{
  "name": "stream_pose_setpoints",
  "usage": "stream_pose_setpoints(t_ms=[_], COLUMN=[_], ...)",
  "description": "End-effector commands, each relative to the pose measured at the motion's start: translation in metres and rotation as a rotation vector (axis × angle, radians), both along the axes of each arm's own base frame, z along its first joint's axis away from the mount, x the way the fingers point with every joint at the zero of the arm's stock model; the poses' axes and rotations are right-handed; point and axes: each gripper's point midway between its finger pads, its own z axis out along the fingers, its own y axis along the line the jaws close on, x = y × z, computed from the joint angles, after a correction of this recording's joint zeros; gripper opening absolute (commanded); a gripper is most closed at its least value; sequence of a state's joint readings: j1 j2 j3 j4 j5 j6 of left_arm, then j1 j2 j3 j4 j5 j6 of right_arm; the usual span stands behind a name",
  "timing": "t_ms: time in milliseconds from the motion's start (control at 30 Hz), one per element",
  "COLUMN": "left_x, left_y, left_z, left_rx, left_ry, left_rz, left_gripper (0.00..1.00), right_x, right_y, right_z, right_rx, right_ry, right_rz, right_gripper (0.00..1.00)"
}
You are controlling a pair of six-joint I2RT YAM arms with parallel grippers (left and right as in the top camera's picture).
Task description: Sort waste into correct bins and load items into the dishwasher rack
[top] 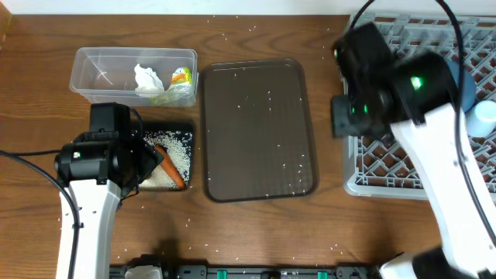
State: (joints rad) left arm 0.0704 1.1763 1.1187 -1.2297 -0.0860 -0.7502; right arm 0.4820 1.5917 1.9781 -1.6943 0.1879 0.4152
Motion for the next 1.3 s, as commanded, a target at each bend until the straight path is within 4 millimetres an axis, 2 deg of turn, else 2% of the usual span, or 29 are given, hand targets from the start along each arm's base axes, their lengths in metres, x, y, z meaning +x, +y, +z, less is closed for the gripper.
stream_pose_setpoints(t_ms=[0,100,167,367,433,700,867,1033,1133,1267], left_x=[-0.001,-0.001,-0.001,-0.001,-0.001,-0.001,-0.001,-0.001,-0.001,-0.001], left_y=[0.004,0.004,0.004,0.004,0.004,0.004,0.004,0.004,0.004,0.004], left_z=[0.0,0.0,0.0,0.0,0.0,0.0,0.0,0.0,0.0,0.0], left_rx=[0.022,0.022,0.022,0.022,0.022,0.022,0.022,0.022,0.022,0.022], left_ry=[0.009,0.009,0.009,0.009,0.009,0.009,0.009,0.009,0.009,0.009], left_rz=[-0.009,-0.009,-0.009,-0.009,-0.009,-0.009,-0.009,-0.009,-0.009,-0.009], left_gripper=[0.98,0.98,0.98,0.98,0.98,0.98,0.98,0.98,0.98,0.98], right_x=[-0.014,-0.032,-0.049,-0.111,-0.124,-0.133,-0.131,-0.118,-0.112,-0.112], right_y=[-0.023,-0.044,-0.065,-0.136,-0.149,-0.152,-0.151,-0.147,-0.14,-0.13], right_z=[0.016,0.014,0.004,-0.027,-0.032,-0.023,-0.024,-0.032,-0.044,-0.063], right_rx=[-0.043,-0.05,-0.072,-0.179,-0.168,0.005,0.126,0.22,0.293,0.345], right_ry=[-0.085,-0.089,-0.075,-0.114,-0.174,-0.446,-0.51,-0.543,-0.526,-0.459], right_rz=[-0.061,-0.099,-0.143,-0.416,-0.503,-0.564,-0.721,-0.85,-0.911,-0.957], right_gripper=[0.99,0.99,0.99,0.99,0.99,0.99,0.99,0.99,0.99,0.99])
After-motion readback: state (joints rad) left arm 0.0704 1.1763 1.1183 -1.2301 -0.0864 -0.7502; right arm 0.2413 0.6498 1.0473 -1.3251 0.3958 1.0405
